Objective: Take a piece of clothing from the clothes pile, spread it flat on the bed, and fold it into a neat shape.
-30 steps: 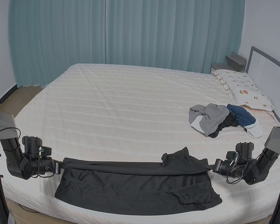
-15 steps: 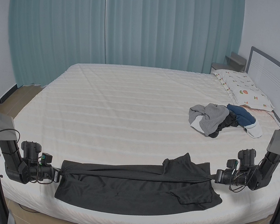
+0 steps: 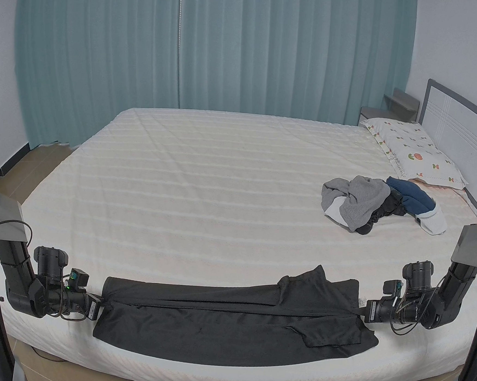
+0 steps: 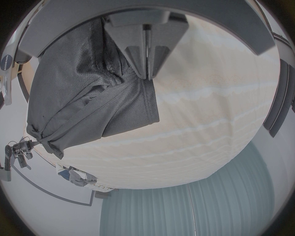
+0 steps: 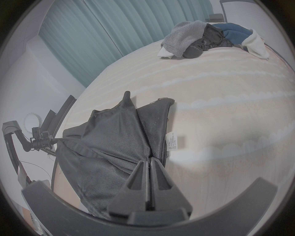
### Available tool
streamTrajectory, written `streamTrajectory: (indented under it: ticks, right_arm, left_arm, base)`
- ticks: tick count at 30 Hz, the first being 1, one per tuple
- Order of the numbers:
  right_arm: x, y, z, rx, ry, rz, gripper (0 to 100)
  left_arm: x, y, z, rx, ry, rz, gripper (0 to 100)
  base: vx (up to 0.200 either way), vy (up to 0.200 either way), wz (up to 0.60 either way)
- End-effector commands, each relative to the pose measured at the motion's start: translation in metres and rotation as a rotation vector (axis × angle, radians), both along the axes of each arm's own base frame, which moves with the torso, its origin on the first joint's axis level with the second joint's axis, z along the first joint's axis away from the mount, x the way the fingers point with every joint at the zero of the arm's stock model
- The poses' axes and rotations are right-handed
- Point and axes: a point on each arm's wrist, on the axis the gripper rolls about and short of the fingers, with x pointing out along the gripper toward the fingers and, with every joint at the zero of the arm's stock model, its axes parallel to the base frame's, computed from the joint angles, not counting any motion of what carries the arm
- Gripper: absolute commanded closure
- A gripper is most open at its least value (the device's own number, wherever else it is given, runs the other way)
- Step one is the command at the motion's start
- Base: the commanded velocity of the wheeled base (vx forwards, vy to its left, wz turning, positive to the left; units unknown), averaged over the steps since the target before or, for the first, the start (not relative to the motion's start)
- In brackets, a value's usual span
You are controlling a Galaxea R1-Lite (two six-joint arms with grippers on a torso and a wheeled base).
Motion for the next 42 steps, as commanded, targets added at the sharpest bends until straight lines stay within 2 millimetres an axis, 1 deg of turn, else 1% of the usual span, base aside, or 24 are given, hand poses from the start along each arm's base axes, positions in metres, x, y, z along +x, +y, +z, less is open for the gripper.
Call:
streamTrajectory:
  ticks: [1, 4, 5, 6, 11, 16, 17, 18, 19, 20, 23, 25, 26, 27, 30, 32, 35, 36, 37, 39, 40, 41, 42]
  right_arm:
    - [0.0, 0.001, -0.006, -0.002, 0.018, 0.001, 100]
    - [0.0, 0.001, -0.006, -0.002, 0.018, 0.003, 100]
    - [0.0, 0.002, -0.007, -0.002, 0.018, 0.005, 100]
    - [0.0, 0.002, -0.006, -0.002, 0.016, 0.005, 0]
    - [0.003, 0.002, -0.001, 0.011, -0.005, 0.003, 0]
    - [0.01, 0.0, 0.015, 0.049, -0.051, -0.043, 0]
    - [0.014, -0.001, 0.023, 0.07, -0.073, -0.07, 0]
    - [0.014, -0.001, 0.023, 0.07, -0.073, -0.07, 0]
    - [0.018, -0.001, 0.032, 0.099, -0.091, -0.098, 0]
    - [0.02, -0.001, 0.037, 0.121, -0.097, -0.115, 0]
    - [0.024, 0.002, 0.042, 0.182, -0.087, -0.163, 0]
    - [0.022, 0.006, 0.04, 0.213, -0.054, -0.196, 0]
    - [0.022, 0.006, 0.04, 0.213, -0.054, -0.196, 0]
    - [0.021, 0.008, 0.039, 0.242, -0.035, -0.242, 0]
    - [0.025, 0.008, 0.042, 0.321, -0.035, -0.306, 0]
    - [0.027, 0.008, 0.041, 0.372, -0.039, -0.336, 0]
    - [0.029, 0.008, 0.035, 0.409, -0.034, -0.363, 0]
    - [0.03, 0.008, 0.027, 0.438, -0.034, -0.383, 0]
    - [0.031, 0.008, 0.022, 0.449, -0.031, -0.388, 0]
    - [0.033, 0.008, 0.01, 0.469, -0.018, -0.402, 0]
    - [0.033, 0.008, 0.009, 0.47, -0.017, -0.403, 0]
    - [0.036, 0.01, -0.004, 0.472, -0.009, -0.412, 0]
    - [0.036, 0.01, -0.005, 0.471, -0.01, -0.413, 0]
  left_arm:
    - [-0.002, 0.001, -0.003, -0.001, 0.013, 0.003, 100]
    - [-0.001, 0.0, -0.003, -0.001, 0.012, 0.001, 100]
    - [-0.001, 0.0, -0.003, -0.001, 0.012, 0.001, 0]
    - [-0.001, 0.0, -0.003, -0.002, 0.012, 0.003, 0]
    - [-0.001, 0.0, -0.001, -0.002, 0.004, 0.004, 0]
    - [0.002, 0.005, 0.004, -0.007, -0.018, 0.025, 0]
    - [0.003, 0.008, 0.007, -0.013, -0.032, 0.041, 0]
    - [0.003, 0.008, 0.007, -0.013, -0.032, 0.041, 0]
    - [0.005, 0.009, 0.014, -0.027, -0.054, 0.061, 0]
    - [0.007, 0.011, 0.019, -0.047, -0.072, 0.08, 0]
    - [0.01, 0.013, 0.035, -0.124, -0.115, 0.116, 0]
    - [0.015, 0.015, 0.043, -0.164, -0.129, 0.146, 0]
    - [0.015, 0.015, 0.043, -0.164, -0.129, 0.146, 0]
    - [0.022, 0.018, 0.05, -0.205, -0.127, 0.185, 0]
    - [0.033, 0.019, 0.058, -0.264, -0.101, 0.236, 0]
    - [0.037, 0.021, 0.061, -0.293, -0.078, 0.255, 0]
    - [0.036, 0.025, 0.064, -0.313, -0.053, 0.26, 0]
    - [0.03, 0.03, 0.067, -0.338, -0.016, 0.266, 0]
    - [0.029, 0.031, 0.067, -0.351, 0.001, 0.265, 0]
    - [0.029, 0.031, 0.065, -0.373, 0.025, 0.273, 0]
    - [0.029, 0.031, 0.065, -0.375, 0.026, 0.275, 0]
    - [0.03, 0.028, 0.062, -0.412, 0.05, 0.308, 0]
    - [0.03, 0.028, 0.062, -0.416, 0.052, 0.312, 0]
  base:
    - [0.0, 0.0, 0.0]
    - [0.0, 0.0, 0.0]
    - [0.0, 0.0, 0.0]
    - [0.0, 0.0, 0.0]
    - [0.0, 0.0, 0.0]
    - [0.0, 0.0, 0.0]
    - [0.0, 0.0, 0.0]
    - [0.0, 0.0, 0.0]
    - [0.0, 0.0, 0.0]
    - [0.0, 0.0, 0.0]
    - [0.0, 0.0, 0.0]
    - [0.0, 0.0, 0.0]
    - [0.0, 0.0, 0.0]
    - [0.0, 0.0, 0.0]
    - [0.0, 0.0, 0.0]
    - [0.0, 0.0, 0.0]
    - [0.0, 0.0, 0.0]
    - [0.0, 0.0, 0.0]
    - [0.0, 0.0, 0.0]
    - [0.0, 0.0, 0.0]
    - [0.0, 0.0, 0.0]
    - [0.0, 0.0, 0.0]
    - [0.0, 0.0, 0.0]
